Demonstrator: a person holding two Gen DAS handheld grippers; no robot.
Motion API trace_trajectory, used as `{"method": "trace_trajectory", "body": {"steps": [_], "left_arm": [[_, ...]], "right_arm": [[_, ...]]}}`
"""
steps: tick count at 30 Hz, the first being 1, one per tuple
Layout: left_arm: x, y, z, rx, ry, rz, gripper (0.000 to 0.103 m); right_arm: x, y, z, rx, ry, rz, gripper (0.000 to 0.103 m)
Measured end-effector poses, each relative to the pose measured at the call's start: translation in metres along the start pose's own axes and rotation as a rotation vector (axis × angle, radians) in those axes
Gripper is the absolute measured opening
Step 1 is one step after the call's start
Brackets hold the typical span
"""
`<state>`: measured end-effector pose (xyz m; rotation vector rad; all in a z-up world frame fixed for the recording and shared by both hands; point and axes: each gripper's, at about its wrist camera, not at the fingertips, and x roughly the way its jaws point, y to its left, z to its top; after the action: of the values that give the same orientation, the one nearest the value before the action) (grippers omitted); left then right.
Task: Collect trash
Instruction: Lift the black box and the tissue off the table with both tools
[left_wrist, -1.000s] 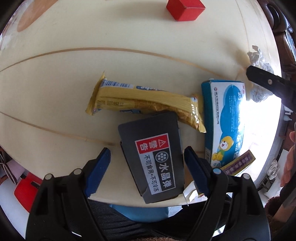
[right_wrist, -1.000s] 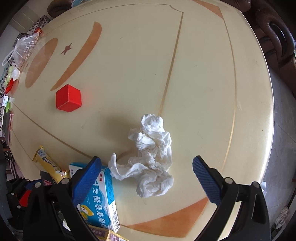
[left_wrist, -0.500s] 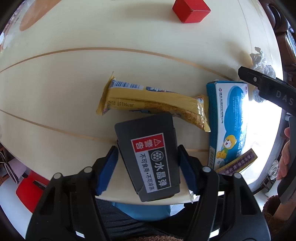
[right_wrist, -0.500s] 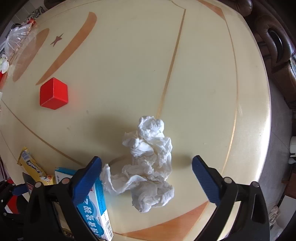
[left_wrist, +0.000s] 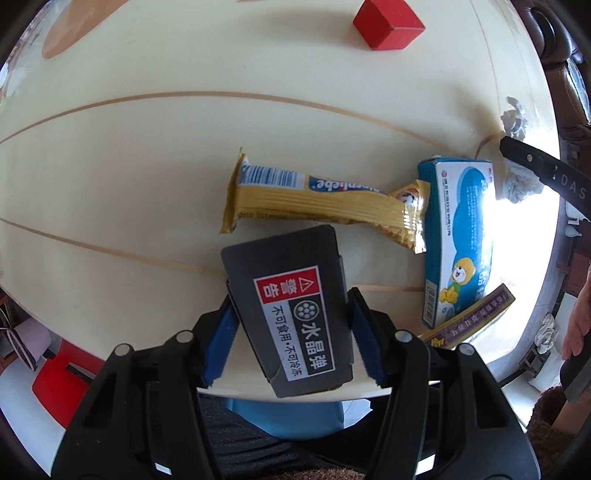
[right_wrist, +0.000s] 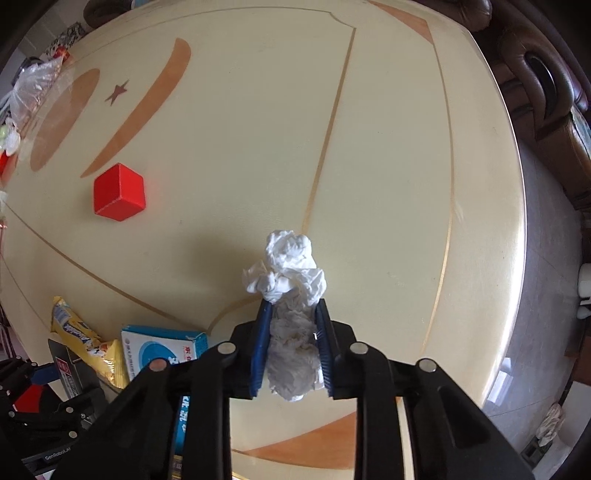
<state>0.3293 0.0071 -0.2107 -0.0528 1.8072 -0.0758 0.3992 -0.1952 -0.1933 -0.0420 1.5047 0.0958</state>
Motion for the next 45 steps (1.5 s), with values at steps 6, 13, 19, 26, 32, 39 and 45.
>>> {"method": "trace_trajectory", "body": {"steps": [6,13,19,26,32,39,45], "left_arm": [[-0.014,0.001,-0.007,0.006,-0.021,0.001,0.057],[-0.023,0.0,-0.017,0.019,-0.049,0.001,0.056],[-0.029,-0.004,-0.028,0.03,-0.075,0.009,0.056],[-0.046,-0.01,-0.037,0.047,-0.117,0.024,0.056],[-0.074,-0.021,-0.055,0.086,-0.175,0.03,0.056],[-0.103,-0.039,-0.078,0.142,-0.233,0.029,0.056],[-0.13,-0.042,-0.099,0.193,-0.275,0.036,0.056]], "right_arm": [[-0.02,-0.008,-0.022,0.014,-0.033,0.007,0.019],[-0.035,-0.002,-0.037,0.01,-0.063,0.028,0.014],[-0.052,-0.012,-0.042,0.025,-0.081,0.057,0.013],[-0.084,-0.023,-0.048,0.027,-0.134,0.076,0.013],[-0.125,-0.025,-0.066,-0.024,-0.185,0.062,0.013],[-0.153,-0.001,-0.103,-0.087,-0.217,0.047,0.013],[-0.174,0.015,-0.138,-0.115,-0.238,0.048,0.013]]}}
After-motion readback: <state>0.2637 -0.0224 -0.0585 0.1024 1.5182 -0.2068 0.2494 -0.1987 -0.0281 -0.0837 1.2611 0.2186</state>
